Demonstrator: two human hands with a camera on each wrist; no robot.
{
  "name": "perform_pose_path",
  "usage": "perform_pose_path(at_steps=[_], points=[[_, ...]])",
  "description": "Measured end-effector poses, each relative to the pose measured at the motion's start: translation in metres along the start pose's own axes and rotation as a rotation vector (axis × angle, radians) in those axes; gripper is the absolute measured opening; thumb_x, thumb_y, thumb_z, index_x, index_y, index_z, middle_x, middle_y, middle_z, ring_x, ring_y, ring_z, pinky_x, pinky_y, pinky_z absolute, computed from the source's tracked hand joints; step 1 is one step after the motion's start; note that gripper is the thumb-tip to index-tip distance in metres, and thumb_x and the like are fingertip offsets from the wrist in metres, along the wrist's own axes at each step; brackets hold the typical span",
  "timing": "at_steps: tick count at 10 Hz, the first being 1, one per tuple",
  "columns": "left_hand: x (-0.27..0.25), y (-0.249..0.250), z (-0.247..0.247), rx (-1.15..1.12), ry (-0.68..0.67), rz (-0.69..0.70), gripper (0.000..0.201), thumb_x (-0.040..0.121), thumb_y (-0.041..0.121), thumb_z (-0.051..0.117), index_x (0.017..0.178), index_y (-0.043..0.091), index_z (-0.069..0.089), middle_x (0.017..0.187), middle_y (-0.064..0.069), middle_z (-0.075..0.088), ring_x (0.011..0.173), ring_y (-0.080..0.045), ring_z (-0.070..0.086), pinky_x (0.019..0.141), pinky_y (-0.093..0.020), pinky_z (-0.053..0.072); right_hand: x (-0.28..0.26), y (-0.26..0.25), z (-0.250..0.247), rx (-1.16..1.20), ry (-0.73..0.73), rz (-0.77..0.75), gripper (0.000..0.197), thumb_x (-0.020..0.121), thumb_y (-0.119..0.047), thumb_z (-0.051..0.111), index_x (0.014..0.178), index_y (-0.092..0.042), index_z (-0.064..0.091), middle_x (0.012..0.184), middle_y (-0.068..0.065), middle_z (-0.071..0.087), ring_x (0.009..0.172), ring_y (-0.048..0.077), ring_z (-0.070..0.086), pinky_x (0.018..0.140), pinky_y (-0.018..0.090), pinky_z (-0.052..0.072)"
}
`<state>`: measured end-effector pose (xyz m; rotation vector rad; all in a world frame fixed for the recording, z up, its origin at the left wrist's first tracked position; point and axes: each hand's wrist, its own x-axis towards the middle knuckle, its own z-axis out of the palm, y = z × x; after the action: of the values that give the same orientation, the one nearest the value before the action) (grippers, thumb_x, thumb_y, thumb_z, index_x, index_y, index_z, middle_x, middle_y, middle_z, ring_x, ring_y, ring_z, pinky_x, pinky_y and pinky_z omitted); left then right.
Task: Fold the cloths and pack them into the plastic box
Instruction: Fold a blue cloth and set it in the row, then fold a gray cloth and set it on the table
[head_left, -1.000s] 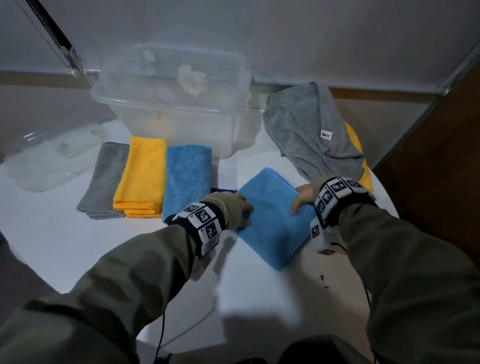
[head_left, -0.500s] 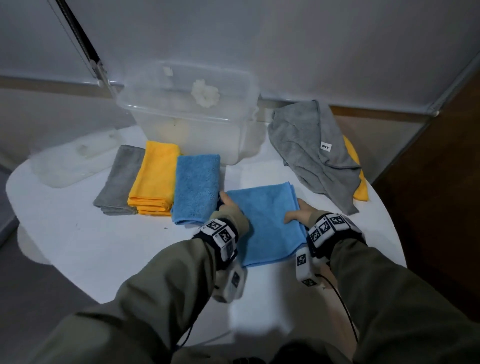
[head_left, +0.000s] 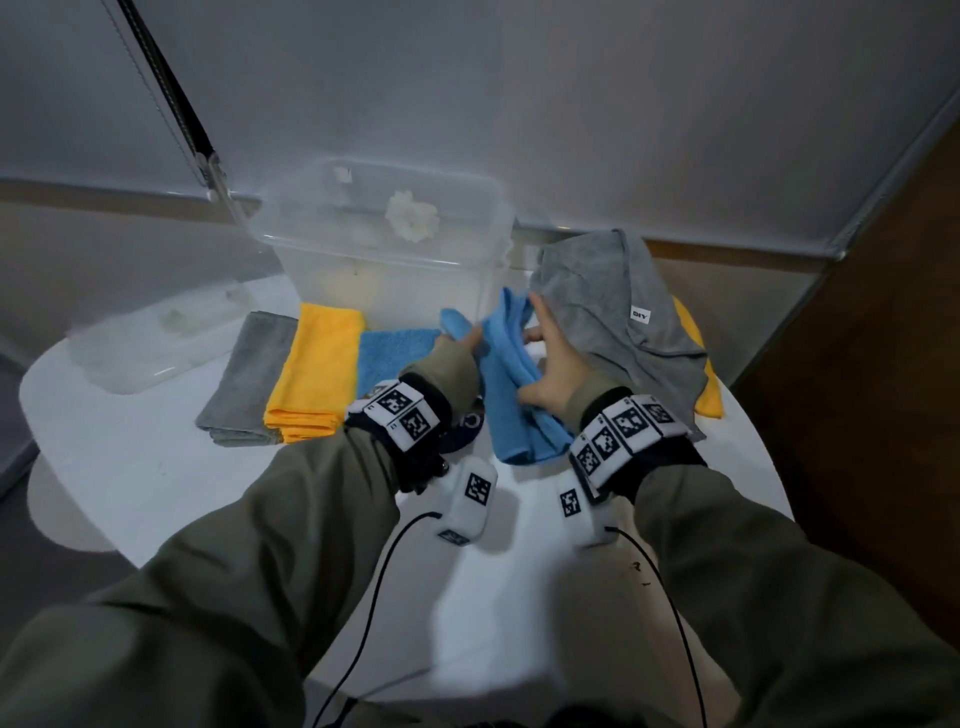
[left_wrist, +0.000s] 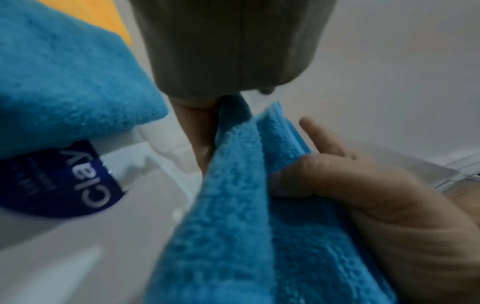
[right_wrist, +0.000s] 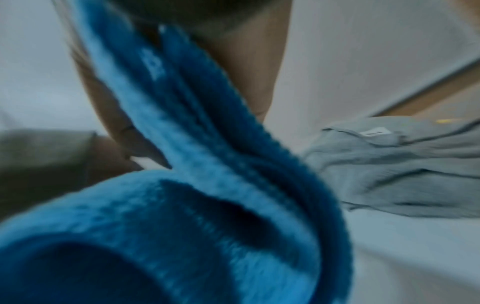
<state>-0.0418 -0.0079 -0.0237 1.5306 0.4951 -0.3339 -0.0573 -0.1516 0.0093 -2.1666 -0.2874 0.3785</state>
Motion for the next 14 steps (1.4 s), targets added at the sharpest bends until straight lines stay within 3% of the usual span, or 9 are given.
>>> perform_pose_path(at_steps=[1,2,3,5,7,9,11,13,14], points=[[-0.006,0.024,-0.013,-0.199,0.003,0.048,0.062,0.08,0.055,0.059,0.114,0.004,0.049,0.105,-0.014,0.057,0.089,-0.03,0.059,0.071,-0.034,0.057,0.005,-0.021,0.016,-0.089,-0.114,-0.121,0.114,0.074,0.002,0.065,0.145,-0.039,-0.014,0.133,0.0,0.044,0.058,0.003,0.046,0.062,0.021,0.043],[-0.002,0.032,-0.037,-0.227,0.055,0.193,0.034,0.087,0.007,0.06,0.116,-0.006,0.047,0.097,-0.021,0.057,0.082,-0.033,0.06,0.067,-0.039,0.057,0.01,-0.03,0.028,0.226,-0.041,-0.125,0.101,0.078,0.007,0.059,0.148,-0.035,0.001,0.124,0.0,0.056,0.057,0.014,0.047,0.063,0.028,0.047],[-0.003,0.032,-0.066,-0.194,0.02,0.223,0.043,0.092,0.011,0.053,0.131,0.0,0.041,0.123,-0.024,0.054,0.11,-0.038,0.055,0.096,-0.053,0.045,0.023,-0.034,0.031,0.416,0.227,-0.021,0.074,0.081,0.003,0.061,0.142,-0.025,0.032,0.111,0.001,0.057,0.088,0.018,0.055,0.083,0.034,0.051],[-0.008,0.018,-0.097,0.145,-0.015,0.121,0.051,0.093,0.044,0.046,0.131,0.01,0.044,0.128,-0.014,0.056,0.112,-0.033,0.057,0.099,-0.048,0.045,0.035,-0.041,0.06,0.602,-0.1,0.106,0.077,0.084,0.008,0.059,0.146,-0.021,0.025,0.138,0.018,0.045,0.113,0.025,0.051,0.099,0.04,0.044],[0.011,0.005,-0.128,-0.039,0.058,0.028,0.075,0.088,0.007,0.06,0.147,0.021,0.016,0.119,-0.015,0.053,0.105,-0.035,0.055,0.084,-0.053,0.047,0.058,-0.025,0.099,0.528,0.031,0.144,0.072,0.083,0.005,0.062,0.143,-0.021,0.033,0.126,0.002,0.046,0.112,0.018,0.049,0.096,0.033,0.045],[0.02,0.004,-0.137,0.62,0.096,-0.122,0.082,0.086,0.024,0.062,0.147,0.024,0.008,0.14,-0.015,0.044,0.123,-0.034,0.047,0.101,-0.05,0.042,0.091,-0.008,0.143,0.085,-0.046,0.368,0.077,0.088,-0.035,0.058,0.149,-0.028,0.012,0.153,0.007,0.026,0.136,0.031,0.034,0.113,0.046,0.028],[0.021,-0.005,-0.128,0.952,-0.112,-0.185,0.084,0.089,0.03,0.058,0.148,0.027,-0.002,0.145,-0.015,0.037,0.126,-0.034,0.044,0.103,-0.043,0.039,0.106,-0.006,0.145,-0.029,-0.046,0.372,0.072,0.093,-0.023,0.051,0.15,-0.023,0.008,0.154,0.012,0.024,0.138,0.031,0.03,0.115,0.043,0.026],[0.037,-0.01,-0.125,0.934,-0.025,-0.067,0.091,0.088,0.027,0.059,0.145,0.035,-0.012,0.142,-0.015,0.04,0.118,-0.033,0.051,0.099,-0.043,0.043,0.115,-0.004,0.144,-0.061,0.037,0.327,0.071,0.094,-0.023,0.05,0.15,-0.022,0.006,0.157,0.008,0.014,0.142,0.029,0.024,0.116,0.04,0.023],[0.035,-0.011,-0.121,1.059,0.008,0.013,0.096,0.085,0.022,0.062,0.145,0.035,-0.012,0.156,-0.007,0.0,0.139,-0.033,0.024,0.11,-0.044,0.033,0.117,-0.006,0.146,-0.281,-0.065,0.354,0.068,0.095,-0.028,0.046,0.15,-0.025,0.006,0.158,0.007,0.007,0.142,0.03,0.02,0.116,0.041,0.022]])
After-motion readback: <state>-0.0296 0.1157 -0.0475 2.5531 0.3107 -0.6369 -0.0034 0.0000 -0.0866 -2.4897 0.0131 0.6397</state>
